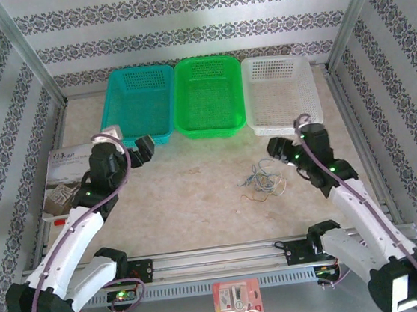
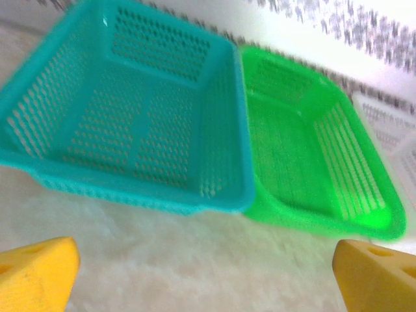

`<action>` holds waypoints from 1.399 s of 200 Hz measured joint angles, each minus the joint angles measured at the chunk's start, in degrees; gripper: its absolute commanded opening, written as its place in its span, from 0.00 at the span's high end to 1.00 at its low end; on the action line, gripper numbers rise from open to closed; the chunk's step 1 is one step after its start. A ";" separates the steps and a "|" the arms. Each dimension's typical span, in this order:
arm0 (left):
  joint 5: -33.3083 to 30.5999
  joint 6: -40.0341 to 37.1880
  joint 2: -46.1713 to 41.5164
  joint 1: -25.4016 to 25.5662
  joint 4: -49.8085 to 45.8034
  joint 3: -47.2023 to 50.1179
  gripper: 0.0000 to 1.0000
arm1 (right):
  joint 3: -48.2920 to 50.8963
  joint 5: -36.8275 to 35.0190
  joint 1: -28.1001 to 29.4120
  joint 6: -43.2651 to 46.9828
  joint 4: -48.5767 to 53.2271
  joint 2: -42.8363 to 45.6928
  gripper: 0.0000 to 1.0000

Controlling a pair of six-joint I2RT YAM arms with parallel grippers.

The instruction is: Untangle the cables

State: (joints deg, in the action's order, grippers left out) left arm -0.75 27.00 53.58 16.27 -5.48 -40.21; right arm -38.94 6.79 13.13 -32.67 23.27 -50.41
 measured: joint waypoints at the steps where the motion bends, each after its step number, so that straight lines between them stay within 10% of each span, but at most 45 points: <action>1: 0.00 0.15 0.13 0.33 -0.22 -0.04 0.00 | -0.02 -0.42 0.50 -0.02 0.52 -0.17 0.41; 93: -2.67 6.29 14.32 16.06 -2.29 -4.72 0.00 | 0.07 -15.34 7.61 -0.17 10.05 -6.71 0.52; 280: -4.00 7.82 18.43 20.20 -2.23 -8.17 0.00 | 3.23 -14.21 4.98 0.17 5.25 -12.33 0.86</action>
State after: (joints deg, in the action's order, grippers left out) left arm -4.75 34.83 72.01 36.47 -7.70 -48.38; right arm -35.70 -7.42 18.11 -32.49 28.51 -62.74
